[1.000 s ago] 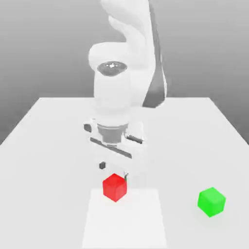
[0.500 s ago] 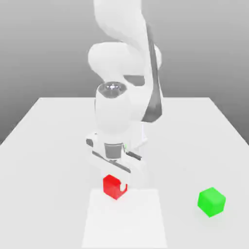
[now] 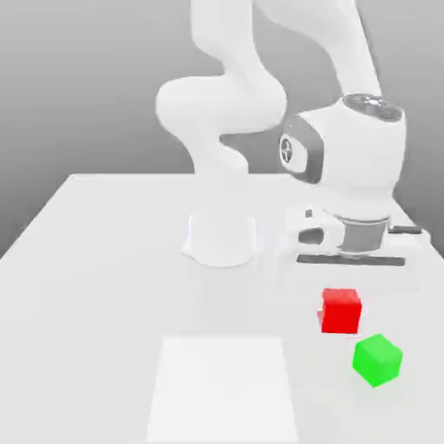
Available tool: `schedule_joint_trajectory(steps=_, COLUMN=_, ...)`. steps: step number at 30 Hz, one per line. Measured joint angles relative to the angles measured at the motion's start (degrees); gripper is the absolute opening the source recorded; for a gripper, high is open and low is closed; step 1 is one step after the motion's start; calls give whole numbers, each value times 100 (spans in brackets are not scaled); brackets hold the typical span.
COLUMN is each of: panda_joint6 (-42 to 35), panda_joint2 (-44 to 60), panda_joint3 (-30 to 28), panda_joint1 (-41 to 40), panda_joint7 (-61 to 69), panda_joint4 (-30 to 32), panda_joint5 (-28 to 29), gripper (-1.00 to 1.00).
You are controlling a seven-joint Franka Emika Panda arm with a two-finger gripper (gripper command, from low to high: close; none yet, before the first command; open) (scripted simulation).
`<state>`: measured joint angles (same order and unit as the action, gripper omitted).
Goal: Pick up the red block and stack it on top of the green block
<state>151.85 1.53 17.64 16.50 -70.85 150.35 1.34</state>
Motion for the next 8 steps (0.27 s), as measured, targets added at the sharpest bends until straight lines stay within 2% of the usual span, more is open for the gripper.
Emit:
schedule_joint_trajectory(steps=4, panda_joint6=598, panda_joint2=770, panda_joint3=-246, panda_joint1=82, panda_joint7=-326, panda_joint4=-139, panda_joint5=522, gripper=-100)
schedule_joint_trajectory(steps=5, panda_joint6=779, panda_joint2=974, panda_joint3=-342, panda_joint1=148, panda_joint7=-432, panda_joint4=-154, panda_joint5=670, gripper=100)
schedule_joint_trajectory(steps=8, panda_joint6=779, panda_joint2=974, panda_joint3=-342, panda_joint1=147, panda_joint7=-432, panda_joint4=-154, panda_joint5=670, gripper=100)
